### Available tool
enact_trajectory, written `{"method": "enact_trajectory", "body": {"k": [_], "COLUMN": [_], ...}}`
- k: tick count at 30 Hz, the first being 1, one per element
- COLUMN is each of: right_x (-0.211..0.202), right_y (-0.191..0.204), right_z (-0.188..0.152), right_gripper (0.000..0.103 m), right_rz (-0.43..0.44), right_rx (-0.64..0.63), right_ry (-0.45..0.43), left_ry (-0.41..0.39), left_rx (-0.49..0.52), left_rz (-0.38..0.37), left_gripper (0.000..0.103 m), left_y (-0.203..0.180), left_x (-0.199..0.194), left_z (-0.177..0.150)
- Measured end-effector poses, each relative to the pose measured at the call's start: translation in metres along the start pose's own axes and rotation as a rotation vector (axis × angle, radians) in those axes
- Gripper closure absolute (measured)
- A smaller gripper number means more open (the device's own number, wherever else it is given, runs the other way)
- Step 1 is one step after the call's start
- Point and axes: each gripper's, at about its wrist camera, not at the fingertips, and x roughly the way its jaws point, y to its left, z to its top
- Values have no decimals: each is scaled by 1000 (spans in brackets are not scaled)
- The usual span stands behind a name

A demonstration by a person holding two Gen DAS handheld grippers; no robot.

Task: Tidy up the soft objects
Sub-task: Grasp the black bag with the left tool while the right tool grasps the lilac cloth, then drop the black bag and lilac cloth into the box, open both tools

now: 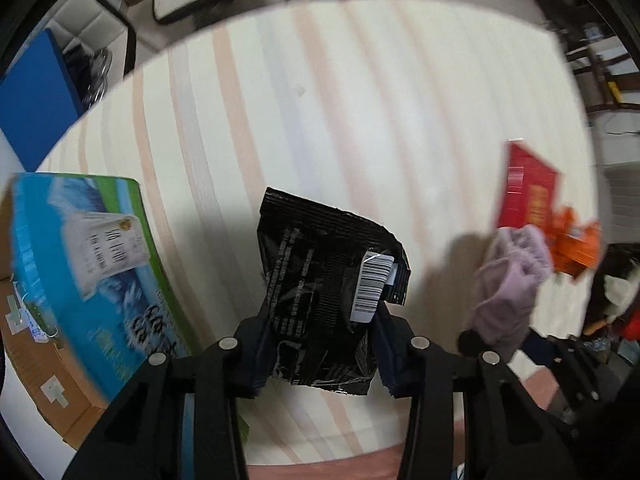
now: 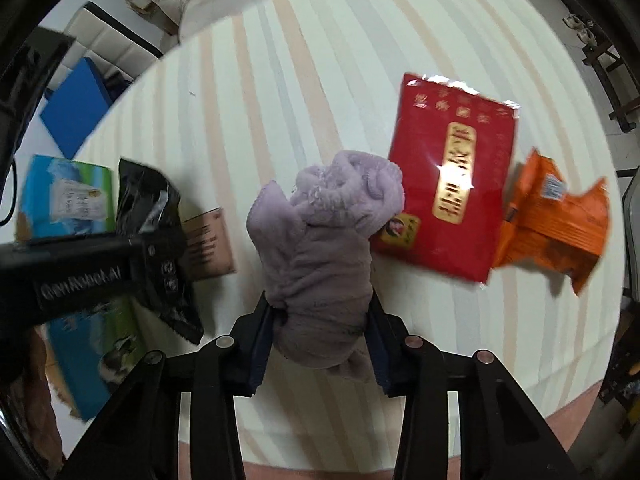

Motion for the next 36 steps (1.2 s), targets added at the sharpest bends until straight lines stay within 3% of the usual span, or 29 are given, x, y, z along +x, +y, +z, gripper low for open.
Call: {"method": "enact_trajectory", "body": {"k": [7,13,16,21,25,32,36], "right_x": [-72,-123,-130,-105,-66,5,33], "right_y": [3,56,107,202,262,338,361], "right_z": [-34,-60,-72,-87,-89,-98,-102], "right_gripper": [59,59,59,59,59,59,59], "right_rz": [75,153,205,317,353,341,303], "right_rx": [-19,-101,-163,-235,-255,-240,-242], "right_ry": [-93,-153,-159,-83,-8,114,142], "left_ry": [-158,-240,-256,-260,-205,-54,-2], "left_rx": [20,-79,-155,-262,-320,-358,-345], "left_rz": [-124,-146,-151,-92,-44,-31,-23], "left_gripper": [63,63,63,63,63,63,63], "left_y": [16,91,139,223,283,350,360], "left_x": [-98,-136,-148,-153,-136,-79,-53], "left_z": [-48,-88,-101,-120,-123,-115,-113]}}
